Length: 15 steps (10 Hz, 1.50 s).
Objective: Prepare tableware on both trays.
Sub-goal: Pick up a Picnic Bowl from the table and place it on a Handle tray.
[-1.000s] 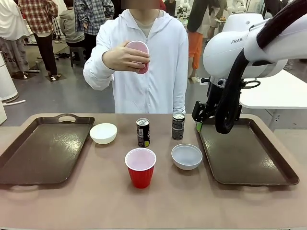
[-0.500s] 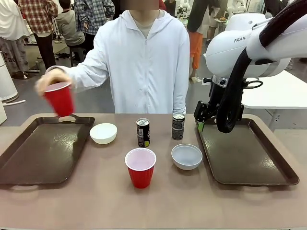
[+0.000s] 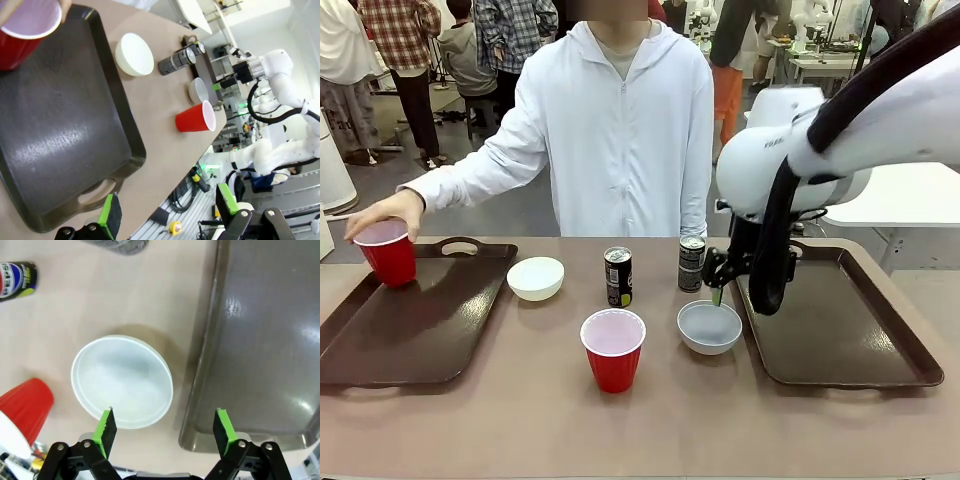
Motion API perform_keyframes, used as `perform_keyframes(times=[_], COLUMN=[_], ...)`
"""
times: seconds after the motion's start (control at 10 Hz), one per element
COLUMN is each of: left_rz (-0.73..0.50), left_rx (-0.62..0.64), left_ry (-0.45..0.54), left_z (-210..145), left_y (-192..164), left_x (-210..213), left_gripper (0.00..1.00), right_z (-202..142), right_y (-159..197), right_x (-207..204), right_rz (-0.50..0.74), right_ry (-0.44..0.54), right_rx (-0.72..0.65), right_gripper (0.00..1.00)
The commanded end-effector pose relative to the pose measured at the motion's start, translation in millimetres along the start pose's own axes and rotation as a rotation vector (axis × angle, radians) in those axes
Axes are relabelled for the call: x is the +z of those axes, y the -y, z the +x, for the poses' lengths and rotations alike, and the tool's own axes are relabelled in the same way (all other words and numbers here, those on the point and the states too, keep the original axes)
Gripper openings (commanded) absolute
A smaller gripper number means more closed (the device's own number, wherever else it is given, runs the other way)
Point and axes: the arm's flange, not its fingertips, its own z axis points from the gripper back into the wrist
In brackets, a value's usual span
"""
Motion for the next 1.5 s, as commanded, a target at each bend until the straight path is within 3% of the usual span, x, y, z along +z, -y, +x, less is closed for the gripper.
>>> perform_keyframes(times=[0.0,0.4,0.5,0.6,0.7,0.8,0.9,1.4], left_rz=[-0.013,-0.013,-0.013,-0.013,-0.013,-0.013,-0.013,-0.013], left_rx=[-0.006,-0.006,-0.006,-0.006,-0.006,-0.006,-0.006,-0.006], left_ry=[0.008,0.008,0.008,0.008,0.008,0.008,0.008,0.008], left_z=[-1.3,-1.3,-1.3,-1.3,-1.3,-1.3,-1.3,-1.3], left_y=[0.5,0.5,0.5,0.5,0.5,0.5,0.5,0.5], left_x=[1.4,1.4,1.4,1.4,1.4,1.4,1.4,1.4], left_gripper=[1.0,1.0,1.0,1.0,1.0,1.0,1.0,1.0], right_z=[9.6,16.6,18.7,22.0,25.7,26.9,25.8,23.5], right_y=[-9.5,-20.4,-20.3,-17.8,-15.9,-15.1,-14.7,-11.1], right_x=[-10.9,-29.6,-32.5,-36.3,-40.8,-43.8,-45.1,-43.6], right_rz=[-0.045,-0.052,-0.054,-0.055,-0.055,-0.034,-0.031,-0.026], right_ry=[0.007,-0.018,-0.025,-0.031,-0.043,-0.06,-0.064,-0.053], right_rx=[-0.021,0.033,0.031,0.022,0.017,0.027,0.036,0.035], right_gripper=[1.0,1.0,0.42,0.42,0.0,0.37,0.0,0.0])
